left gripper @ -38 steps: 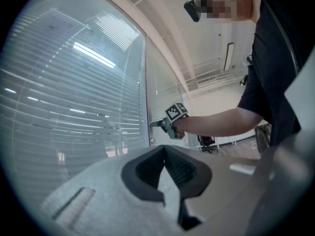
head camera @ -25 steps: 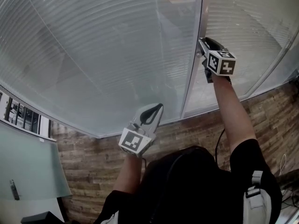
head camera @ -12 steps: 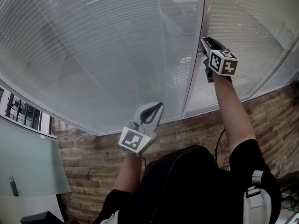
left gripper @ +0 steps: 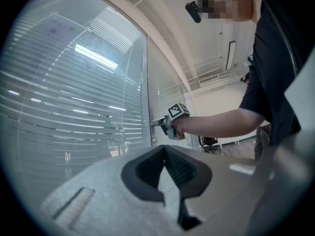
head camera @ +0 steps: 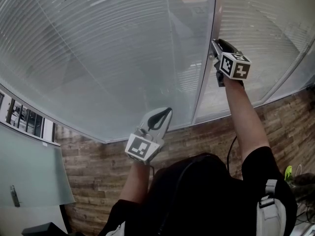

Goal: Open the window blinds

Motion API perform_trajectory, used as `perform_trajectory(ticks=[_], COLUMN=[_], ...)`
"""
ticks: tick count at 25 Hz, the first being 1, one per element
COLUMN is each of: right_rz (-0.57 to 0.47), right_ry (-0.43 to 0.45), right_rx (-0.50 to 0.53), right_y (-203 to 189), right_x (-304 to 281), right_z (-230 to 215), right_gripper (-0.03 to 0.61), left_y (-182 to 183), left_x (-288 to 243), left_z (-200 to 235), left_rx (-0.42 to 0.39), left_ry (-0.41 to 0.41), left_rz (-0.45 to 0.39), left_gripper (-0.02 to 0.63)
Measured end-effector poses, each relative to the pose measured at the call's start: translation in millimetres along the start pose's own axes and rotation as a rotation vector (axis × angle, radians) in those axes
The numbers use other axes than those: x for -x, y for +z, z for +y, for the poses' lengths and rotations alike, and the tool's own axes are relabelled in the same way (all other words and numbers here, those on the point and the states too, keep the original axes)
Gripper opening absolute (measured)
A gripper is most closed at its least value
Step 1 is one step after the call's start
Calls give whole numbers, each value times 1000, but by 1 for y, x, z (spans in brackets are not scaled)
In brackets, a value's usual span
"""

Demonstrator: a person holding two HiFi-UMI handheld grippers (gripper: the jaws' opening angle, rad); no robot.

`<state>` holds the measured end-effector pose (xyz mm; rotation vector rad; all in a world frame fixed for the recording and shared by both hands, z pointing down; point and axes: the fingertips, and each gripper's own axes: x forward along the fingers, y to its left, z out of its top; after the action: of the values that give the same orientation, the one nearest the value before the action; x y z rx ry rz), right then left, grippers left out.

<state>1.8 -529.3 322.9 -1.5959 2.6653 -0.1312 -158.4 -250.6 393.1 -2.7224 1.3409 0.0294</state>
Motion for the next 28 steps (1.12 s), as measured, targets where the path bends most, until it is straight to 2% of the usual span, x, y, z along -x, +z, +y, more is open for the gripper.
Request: perform_trajectory(ticks=[9, 12, 14, 16, 19, 22, 25, 28], right_rz=[2, 8, 20, 39, 62, 79, 105, 140], right_ry=[16, 40, 61, 67, 55, 41, 24, -7], right_rx=[26, 61, 107, 186, 324, 480, 690, 960], right_y=[0, -2, -7, -13, -15, -11, -8, -2], right_x=[1, 4, 6, 8, 12, 16, 16, 17], right_z=[0, 3, 6, 8, 8, 13, 16, 21], right_gripper=[137, 207, 226, 244, 252, 256, 262, 262], left_y=[-4, -2, -5, -7, -3, -11, -12, -11], left_x=[-3, -3, -4, -4, -5, -6, -6, -7], left_z=[2, -1, 0, 1, -3, 0, 1, 1], left_rx=[-21, 1, -4, -13, 5, -10, 6, 12], left_ry=[-11, -22, -23, -22, -31, -25, -25, -29], left_rz=[-22, 3, -5, -17, 8, -19, -18, -4], left_gripper=[5, 5, 4, 5, 5, 5, 5, 5])
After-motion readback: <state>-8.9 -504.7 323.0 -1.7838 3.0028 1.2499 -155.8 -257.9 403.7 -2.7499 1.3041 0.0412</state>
